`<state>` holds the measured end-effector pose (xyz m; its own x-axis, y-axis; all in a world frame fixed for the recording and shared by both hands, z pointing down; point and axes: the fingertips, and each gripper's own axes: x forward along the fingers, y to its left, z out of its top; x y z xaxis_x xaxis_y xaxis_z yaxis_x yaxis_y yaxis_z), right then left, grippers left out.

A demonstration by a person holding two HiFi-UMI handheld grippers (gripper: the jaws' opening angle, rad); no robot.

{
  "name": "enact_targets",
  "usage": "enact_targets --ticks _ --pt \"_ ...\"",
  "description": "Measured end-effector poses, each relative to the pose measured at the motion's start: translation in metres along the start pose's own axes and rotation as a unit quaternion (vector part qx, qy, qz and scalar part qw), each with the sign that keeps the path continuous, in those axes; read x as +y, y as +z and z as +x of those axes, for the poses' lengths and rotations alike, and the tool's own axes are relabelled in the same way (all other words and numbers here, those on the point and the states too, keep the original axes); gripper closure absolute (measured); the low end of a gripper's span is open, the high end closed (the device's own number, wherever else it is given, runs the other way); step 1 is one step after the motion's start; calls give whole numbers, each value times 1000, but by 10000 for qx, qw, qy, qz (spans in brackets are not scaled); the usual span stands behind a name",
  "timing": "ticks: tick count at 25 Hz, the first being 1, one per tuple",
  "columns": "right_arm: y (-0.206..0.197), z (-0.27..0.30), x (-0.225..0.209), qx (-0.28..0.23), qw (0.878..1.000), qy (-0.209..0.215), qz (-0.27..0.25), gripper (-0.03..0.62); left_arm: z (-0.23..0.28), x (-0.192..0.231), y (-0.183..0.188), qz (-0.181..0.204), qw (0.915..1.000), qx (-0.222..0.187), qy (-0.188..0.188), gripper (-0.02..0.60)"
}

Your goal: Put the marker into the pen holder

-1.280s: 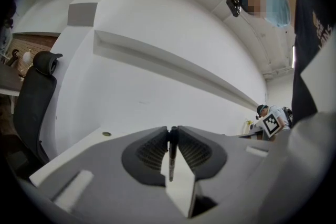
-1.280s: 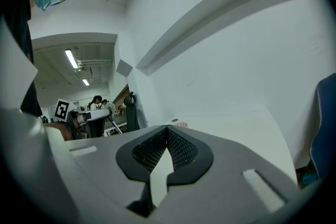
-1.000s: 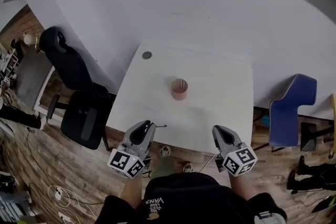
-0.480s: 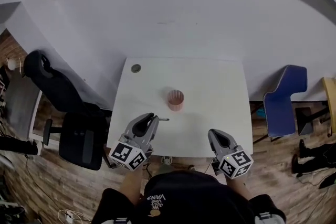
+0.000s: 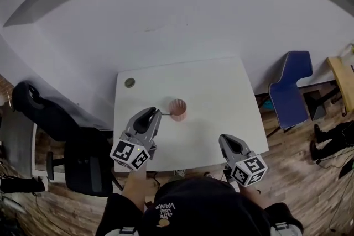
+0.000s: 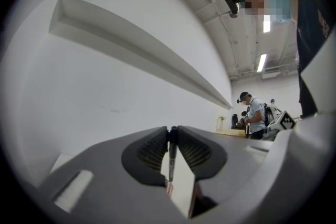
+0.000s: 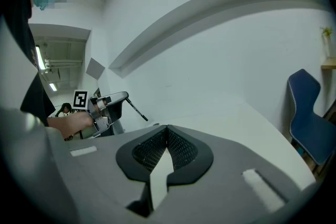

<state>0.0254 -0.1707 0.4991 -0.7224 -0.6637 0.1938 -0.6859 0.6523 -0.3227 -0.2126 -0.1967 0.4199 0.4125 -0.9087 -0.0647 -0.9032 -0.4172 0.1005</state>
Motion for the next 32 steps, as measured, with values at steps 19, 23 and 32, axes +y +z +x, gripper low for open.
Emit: enact_targets --ticks 19,23,32 --pt "-9 -10 -18 -21 9967 -772 237 589 56 16 -70 -72 9953 808 -538 463" --pt "-6 -1 -22 13 9966 -785 260 589 65 21 -90 -230 9931 1004 -554 463" --pt "-11 1 -32 74 9948 -946 366 589 72 21 -125 -425 9874 1394 -622 463"
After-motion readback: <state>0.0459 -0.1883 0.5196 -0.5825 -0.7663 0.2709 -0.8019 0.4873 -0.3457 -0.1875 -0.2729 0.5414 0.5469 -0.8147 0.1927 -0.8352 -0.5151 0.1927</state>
